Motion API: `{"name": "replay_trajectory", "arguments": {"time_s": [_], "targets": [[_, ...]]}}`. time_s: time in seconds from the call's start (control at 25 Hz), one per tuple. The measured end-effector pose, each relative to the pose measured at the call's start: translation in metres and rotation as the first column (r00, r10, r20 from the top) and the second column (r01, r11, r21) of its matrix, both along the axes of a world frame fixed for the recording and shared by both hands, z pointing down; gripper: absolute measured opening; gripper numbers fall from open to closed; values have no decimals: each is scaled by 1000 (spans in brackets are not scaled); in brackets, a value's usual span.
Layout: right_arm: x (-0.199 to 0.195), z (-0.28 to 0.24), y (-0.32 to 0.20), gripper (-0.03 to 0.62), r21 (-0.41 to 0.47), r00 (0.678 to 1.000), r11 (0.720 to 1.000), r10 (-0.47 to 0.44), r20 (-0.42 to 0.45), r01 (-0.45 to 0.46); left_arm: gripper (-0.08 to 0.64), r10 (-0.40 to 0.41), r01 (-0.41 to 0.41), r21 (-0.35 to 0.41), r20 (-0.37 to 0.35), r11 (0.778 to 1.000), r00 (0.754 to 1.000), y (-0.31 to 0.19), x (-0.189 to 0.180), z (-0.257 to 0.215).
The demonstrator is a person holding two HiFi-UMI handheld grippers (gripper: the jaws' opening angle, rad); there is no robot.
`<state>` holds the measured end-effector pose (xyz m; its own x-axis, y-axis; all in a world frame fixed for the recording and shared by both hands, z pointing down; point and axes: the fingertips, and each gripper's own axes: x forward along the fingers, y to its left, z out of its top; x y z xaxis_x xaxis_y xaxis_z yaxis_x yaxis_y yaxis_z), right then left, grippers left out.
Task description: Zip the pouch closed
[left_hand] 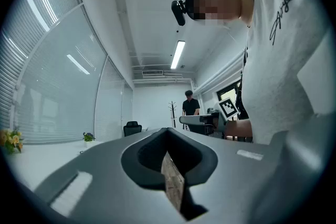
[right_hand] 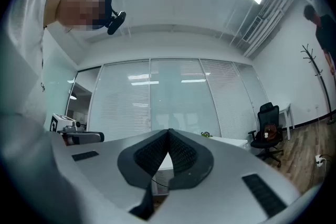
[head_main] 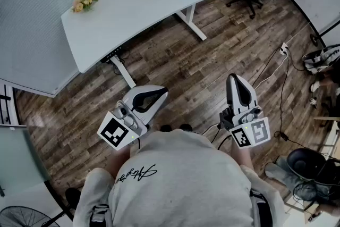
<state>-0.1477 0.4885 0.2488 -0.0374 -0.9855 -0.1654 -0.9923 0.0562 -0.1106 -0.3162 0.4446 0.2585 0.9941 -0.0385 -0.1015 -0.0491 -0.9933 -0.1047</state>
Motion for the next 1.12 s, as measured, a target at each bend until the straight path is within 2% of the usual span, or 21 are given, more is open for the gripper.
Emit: {"name": "replay_trajectory", "arguments": {"time_s": [0.4,0.64,0.92,1.12], "targets": [[1,1,-2,0,0,1000,1000,6,9,-6,-2,-1,1,1,-10,1000,1000,-3,0,-1],[1,2,-4,0,4,1000,1000,16,-13,-16,-2,0,0,3,-10,1000,1000,-3,1,0],[-10,0,-11,0,16,999,1000,1,-49,0,-2,-102,101,-24,-59,995,993,-22,-16,-5],[-21,1,-17,0,22,999,1000,-5,-53,6,-2,-108,108,-7,-74,994,991,-27,-30,-7]]}}
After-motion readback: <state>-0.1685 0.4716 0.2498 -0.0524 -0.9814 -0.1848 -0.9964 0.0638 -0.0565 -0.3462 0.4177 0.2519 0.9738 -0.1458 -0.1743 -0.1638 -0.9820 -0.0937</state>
